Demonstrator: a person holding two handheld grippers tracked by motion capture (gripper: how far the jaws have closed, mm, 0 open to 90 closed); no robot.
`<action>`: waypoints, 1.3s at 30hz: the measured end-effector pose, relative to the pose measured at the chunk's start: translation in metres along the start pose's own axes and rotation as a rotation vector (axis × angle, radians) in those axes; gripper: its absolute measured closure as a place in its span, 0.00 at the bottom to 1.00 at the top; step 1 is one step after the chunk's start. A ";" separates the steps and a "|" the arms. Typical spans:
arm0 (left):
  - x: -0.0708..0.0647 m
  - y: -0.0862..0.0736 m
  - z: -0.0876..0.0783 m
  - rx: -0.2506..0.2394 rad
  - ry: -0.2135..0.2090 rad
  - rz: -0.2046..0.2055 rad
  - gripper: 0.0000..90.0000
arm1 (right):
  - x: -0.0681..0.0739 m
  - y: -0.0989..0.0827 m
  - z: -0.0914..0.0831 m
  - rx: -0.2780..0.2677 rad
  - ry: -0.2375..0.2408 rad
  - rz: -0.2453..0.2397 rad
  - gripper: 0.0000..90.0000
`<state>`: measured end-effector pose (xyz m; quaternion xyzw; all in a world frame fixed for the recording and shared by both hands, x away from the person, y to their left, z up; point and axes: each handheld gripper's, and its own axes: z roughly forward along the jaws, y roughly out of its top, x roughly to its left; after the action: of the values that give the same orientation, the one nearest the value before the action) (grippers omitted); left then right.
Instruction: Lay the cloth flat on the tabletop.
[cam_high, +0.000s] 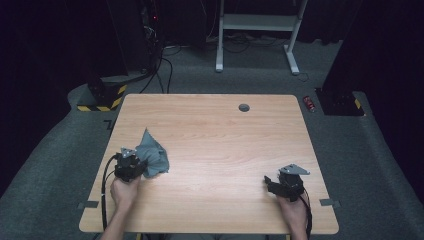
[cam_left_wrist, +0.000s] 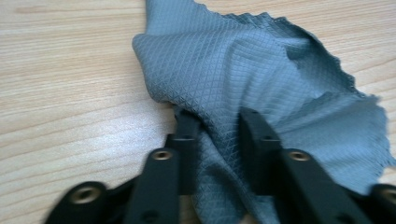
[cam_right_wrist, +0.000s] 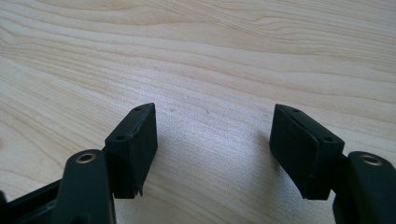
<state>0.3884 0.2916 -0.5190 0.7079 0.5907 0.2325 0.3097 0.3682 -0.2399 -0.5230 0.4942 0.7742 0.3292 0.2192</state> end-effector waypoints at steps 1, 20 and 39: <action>0.000 0.000 0.000 0.004 -0.014 0.005 0.84 | 0.000 0.000 0.000 0.000 0.000 0.000 0.36; -0.029 0.017 -0.003 -0.042 -0.216 0.041 0.94 | 0.000 0.000 0.000 0.000 0.000 0.000 0.36; -0.095 0.052 -0.004 -0.098 -0.422 0.122 0.94 | 0.000 0.000 0.000 0.000 0.001 0.000 0.36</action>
<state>0.4031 0.1939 -0.4760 0.7593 0.4568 0.1261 0.4460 0.3682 -0.2400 -0.5230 0.4940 0.7743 0.3293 0.2189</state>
